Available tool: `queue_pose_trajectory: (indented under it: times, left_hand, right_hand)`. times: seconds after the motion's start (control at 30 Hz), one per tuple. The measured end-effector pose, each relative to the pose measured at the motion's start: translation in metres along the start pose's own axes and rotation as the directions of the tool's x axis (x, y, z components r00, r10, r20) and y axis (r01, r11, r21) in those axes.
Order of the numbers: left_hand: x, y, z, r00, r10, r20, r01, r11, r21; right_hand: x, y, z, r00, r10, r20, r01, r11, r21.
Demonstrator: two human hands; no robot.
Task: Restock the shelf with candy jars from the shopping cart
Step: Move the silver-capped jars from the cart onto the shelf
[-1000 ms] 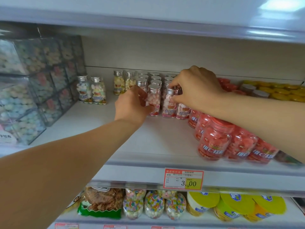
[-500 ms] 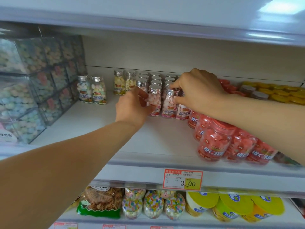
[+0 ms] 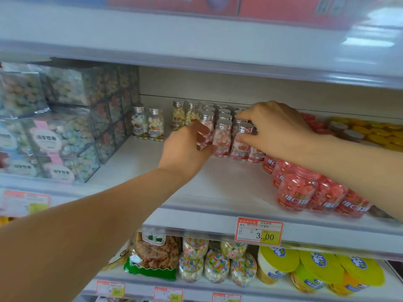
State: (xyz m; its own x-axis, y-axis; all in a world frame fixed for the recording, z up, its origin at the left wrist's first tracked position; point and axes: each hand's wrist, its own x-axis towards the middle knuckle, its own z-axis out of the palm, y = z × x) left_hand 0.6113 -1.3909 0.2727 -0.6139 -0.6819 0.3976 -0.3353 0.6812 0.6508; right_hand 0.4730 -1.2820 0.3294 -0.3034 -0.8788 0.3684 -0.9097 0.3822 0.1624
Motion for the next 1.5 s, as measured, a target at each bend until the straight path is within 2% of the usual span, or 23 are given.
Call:
queue_pose_trajectory:
  times: [0.23,0.33,0.4,0.47,0.53,0.63,0.7,0.77,0.93,1.03,1.1,1.2,1.37,1.5]
  left_hand:
    - [-0.079,-0.025,-0.067,0.99,0.064,-0.124,-0.074,0.994,-0.081]
    - [-0.133,-0.052,-0.094,0.979,0.035,-0.202,-0.072,0.982,-0.175]
    - [-0.173,-0.081,-0.104,0.97,-0.005,-0.242,-0.042,0.981,-0.189]
    - [-0.212,-0.118,-0.107,0.966,-0.089,-0.241,0.052,0.987,-0.153]
    - [-0.257,-0.161,-0.101,0.954,-0.228,-0.194,0.205,0.97,-0.13]
    - [-0.333,-0.223,-0.086,0.858,-0.509,-0.071,0.5,0.859,-0.114]
    - [-0.381,-0.257,-0.074,0.751,-0.659,0.049,0.66,0.751,-0.016]
    - [-0.419,-0.285,-0.062,0.652,-0.743,0.153,0.742,0.666,0.077]
    - [-0.472,-0.337,-0.024,0.473,-0.819,0.326,0.8,0.554,0.231]
    - [-0.484,-0.363,0.003,0.395,-0.836,0.38,0.814,0.511,0.277]
    - [-0.487,-0.377,0.019,0.349,-0.85,0.393,0.824,0.479,0.304]
    - [-0.49,-0.396,0.041,0.284,-0.854,0.437,0.83,0.447,0.333]
    - [-0.498,-0.417,0.067,0.216,-0.861,0.46,0.782,0.434,0.448]
    - [-0.505,-0.426,0.077,0.174,-0.871,0.46,0.747,0.421,0.515]
  right_hand:
    - [-0.047,-0.078,0.001,0.986,-0.145,-0.083,0.162,0.955,0.248]
    - [-0.076,-0.129,0.008,0.969,-0.21,-0.129,0.246,0.845,0.475]
    - [-0.096,-0.167,0.023,0.954,-0.29,-0.079,0.276,0.74,0.613]
    - [-0.116,-0.205,0.046,0.928,-0.372,-0.023,0.279,0.653,0.704]
    - [-0.136,-0.243,0.078,0.895,-0.443,0.054,0.251,0.6,0.76]
    - [-0.171,-0.293,0.135,0.817,-0.512,0.265,0.098,0.576,0.812]
    - [-0.195,-0.319,0.177,0.764,-0.523,0.378,0.007,0.593,0.805]
    - [-0.216,-0.341,0.216,0.705,-0.51,0.493,-0.092,0.624,0.776]
    - [-0.267,-0.374,0.304,0.481,-0.456,0.749,-0.262,0.74,0.619]
    - [-0.292,-0.384,0.346,0.413,-0.39,0.823,-0.268,0.811,0.519]
    - [-0.3,-0.389,0.367,0.409,-0.361,0.838,-0.244,0.842,0.481]
    - [-0.305,-0.399,0.392,0.442,-0.352,0.825,-0.167,0.871,0.461]
    - [-0.312,-0.417,0.419,0.5,-0.331,0.8,0.156,0.943,0.293]
    - [-0.325,-0.419,0.435,0.561,-0.325,0.761,0.288,0.939,0.189]
